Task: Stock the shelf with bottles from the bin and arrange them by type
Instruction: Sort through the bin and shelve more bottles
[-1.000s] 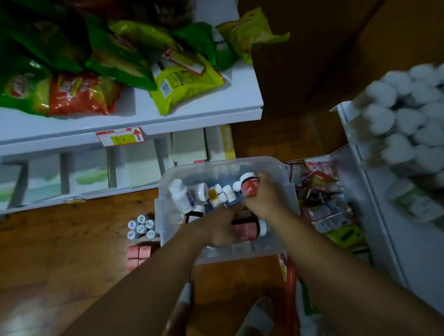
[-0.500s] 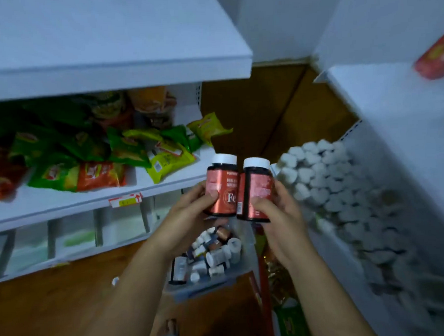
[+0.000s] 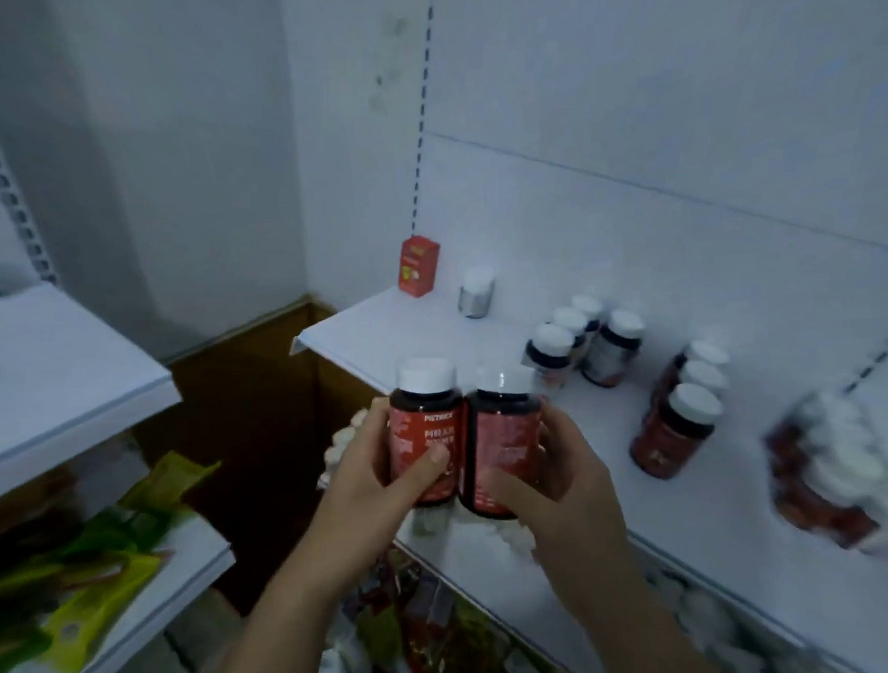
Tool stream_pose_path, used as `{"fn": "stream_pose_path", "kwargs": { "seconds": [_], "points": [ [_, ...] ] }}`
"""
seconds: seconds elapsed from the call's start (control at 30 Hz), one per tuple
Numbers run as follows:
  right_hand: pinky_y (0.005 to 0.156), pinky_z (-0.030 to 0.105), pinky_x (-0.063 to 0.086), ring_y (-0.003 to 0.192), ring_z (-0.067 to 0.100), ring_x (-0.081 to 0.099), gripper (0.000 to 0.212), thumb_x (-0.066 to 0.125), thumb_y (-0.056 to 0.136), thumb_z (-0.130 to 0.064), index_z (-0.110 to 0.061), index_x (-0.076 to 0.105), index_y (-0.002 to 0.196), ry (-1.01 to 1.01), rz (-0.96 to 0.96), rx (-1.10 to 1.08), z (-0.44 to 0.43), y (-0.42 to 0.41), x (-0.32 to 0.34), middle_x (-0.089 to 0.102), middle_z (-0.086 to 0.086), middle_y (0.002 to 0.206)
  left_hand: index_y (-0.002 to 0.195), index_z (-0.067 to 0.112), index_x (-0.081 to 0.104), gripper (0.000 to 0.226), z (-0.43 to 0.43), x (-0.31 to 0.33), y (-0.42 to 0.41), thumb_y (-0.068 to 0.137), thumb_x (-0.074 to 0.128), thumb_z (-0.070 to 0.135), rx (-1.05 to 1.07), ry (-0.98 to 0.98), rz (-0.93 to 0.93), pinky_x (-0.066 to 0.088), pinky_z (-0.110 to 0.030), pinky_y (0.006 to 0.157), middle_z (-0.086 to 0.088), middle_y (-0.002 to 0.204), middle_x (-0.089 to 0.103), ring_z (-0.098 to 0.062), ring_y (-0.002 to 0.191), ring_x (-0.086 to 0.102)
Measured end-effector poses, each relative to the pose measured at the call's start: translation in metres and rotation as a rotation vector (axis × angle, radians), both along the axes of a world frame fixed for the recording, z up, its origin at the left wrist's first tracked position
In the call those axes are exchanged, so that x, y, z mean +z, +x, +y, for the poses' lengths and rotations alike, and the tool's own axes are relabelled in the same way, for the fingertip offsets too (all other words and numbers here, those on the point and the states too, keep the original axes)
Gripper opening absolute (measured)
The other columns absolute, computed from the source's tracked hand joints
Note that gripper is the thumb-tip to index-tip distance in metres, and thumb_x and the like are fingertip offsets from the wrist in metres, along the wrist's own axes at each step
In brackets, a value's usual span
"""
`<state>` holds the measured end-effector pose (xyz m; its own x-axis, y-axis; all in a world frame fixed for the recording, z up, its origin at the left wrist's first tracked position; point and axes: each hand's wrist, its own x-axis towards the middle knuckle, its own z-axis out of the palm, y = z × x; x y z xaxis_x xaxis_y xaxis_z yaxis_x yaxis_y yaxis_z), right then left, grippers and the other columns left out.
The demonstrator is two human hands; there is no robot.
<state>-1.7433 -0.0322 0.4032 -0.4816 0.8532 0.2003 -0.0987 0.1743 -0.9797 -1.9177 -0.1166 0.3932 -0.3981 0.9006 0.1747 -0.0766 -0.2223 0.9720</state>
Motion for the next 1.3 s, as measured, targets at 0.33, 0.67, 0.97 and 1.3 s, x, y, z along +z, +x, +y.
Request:
{"fn": "stream_pose_path", "kwargs": {
  "seconds": [0.33,0.67,0.97,1.3],
  "points": [
    [0.091,0.042,0.059,0.115,0.009,0.068,0.073,0.085,0.077,-0.026,-0.038,0.054,0.142,0.153,-0.172,-0.422,0.022,0.113,-0.007,0.069,-0.018,0.127,0.144,0.035,0.053,0.063,0.072,-0.001,0.096,0.089,0.08,0.024,-0.195,-0.04,0.142,0.057,-0.036,0.1,0.017,0.132,0.07,-0.008,0.123,0.067],
    [0.093,0.023,0.05,0.113,-0.01,0.059,0.077,0.084,0.082,-0.011,-0.05,0.048,0.137,0.088,-0.25,-0.632,0.045,0.186,-0.043,0.061,-0.038,0.122,0.139,0.041,0.053,0.063,0.123,-0.023,0.168,0.09,0.083,0.018,-0.334,-0.097,0.36,0.052,-0.014,0.097,0.027,0.131,0.065,0.003,0.124,0.061],
    [0.092,0.019,0.052,0.118,-0.011,0.058,0.081,0.087,0.08,-0.009,-0.056,0.045,0.132,0.02,-0.247,-0.642,0.056,0.225,-0.07,0.058,-0.042,0.125,0.14,0.047,0.048,0.07,0.126,-0.042,0.205,0.086,0.086,0.022,-0.386,-0.163,0.453,0.053,-0.023,0.107,0.035,0.132,0.061,0.01,0.125,0.058],
    [0.106,0.031,0.052,0.124,-0.005,0.059,0.085,0.089,0.08,-0.013,-0.061,0.043,0.133,0.028,-0.27,-0.616,0.066,0.229,-0.079,0.058,-0.036,0.132,0.144,0.046,0.046,0.072,0.131,-0.045,0.213,0.088,0.084,0.022,-0.333,-0.152,0.45,0.052,-0.038,0.112,0.028,0.136,0.061,0.003,0.13,0.057]
  ]
}}
